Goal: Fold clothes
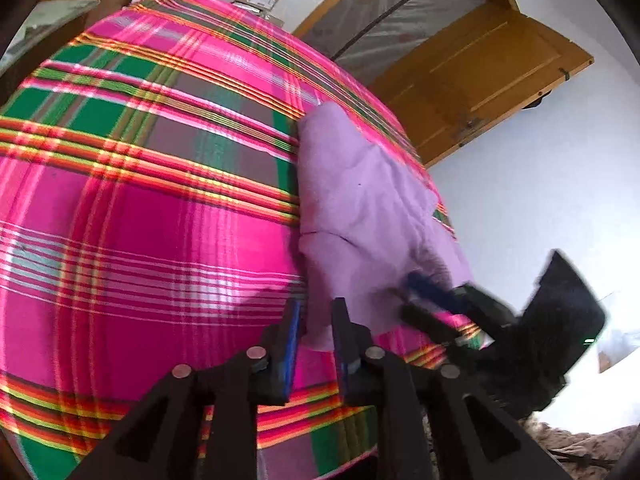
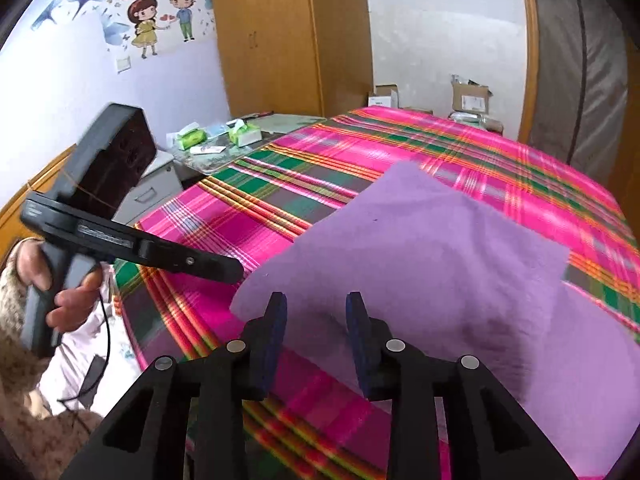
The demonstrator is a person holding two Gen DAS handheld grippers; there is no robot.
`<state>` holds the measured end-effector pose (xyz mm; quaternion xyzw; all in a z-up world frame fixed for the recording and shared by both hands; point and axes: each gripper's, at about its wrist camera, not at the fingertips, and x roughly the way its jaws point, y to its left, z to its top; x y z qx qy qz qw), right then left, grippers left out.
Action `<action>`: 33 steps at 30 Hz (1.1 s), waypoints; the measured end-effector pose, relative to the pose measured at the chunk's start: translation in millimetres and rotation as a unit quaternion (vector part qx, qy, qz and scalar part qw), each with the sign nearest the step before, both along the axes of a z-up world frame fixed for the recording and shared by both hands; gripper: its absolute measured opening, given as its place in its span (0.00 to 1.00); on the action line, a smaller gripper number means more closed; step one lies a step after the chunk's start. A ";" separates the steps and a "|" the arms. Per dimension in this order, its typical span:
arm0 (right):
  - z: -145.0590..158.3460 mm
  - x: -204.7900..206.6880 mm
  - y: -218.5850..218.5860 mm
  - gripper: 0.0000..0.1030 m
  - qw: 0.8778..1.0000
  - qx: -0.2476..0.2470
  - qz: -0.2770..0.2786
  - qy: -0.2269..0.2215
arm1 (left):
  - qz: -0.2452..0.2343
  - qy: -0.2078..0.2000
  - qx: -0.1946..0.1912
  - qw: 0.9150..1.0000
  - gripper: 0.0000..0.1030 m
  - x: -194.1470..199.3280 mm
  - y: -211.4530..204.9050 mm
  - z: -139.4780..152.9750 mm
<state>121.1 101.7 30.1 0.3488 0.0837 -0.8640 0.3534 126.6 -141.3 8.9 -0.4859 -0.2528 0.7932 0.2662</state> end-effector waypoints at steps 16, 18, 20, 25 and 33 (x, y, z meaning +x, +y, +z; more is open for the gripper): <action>2.6 23.3 -15.0 0.52 0.999 0.029 -0.009 0.020 | -0.015 -0.002 -0.016 1.000 0.34 -40.0 1.0 16.4; 2.1 21.0 -24.9 0.58 0.999 0.028 -0.010 0.021 | -0.010 -0.006 -0.021 1.000 0.35 -51.2 1.4 17.6; 0.6 20.0 -38.7 0.63 0.999 0.026 -0.017 0.019 | -0.002 -0.004 -0.028 1.000 0.36 -64.7 2.1 19.7; -10.5 16.2 -61.1 0.69 0.998 0.046 -0.037 0.006 | -0.014 -0.005 -0.044 0.999 0.38 -95.6 7.7 19.1; -31.1 3.5 -80.6 0.69 0.988 0.113 -0.107 0.015 | -0.046 -0.015 -0.042 0.998 0.45 -142.5 31.0 7.3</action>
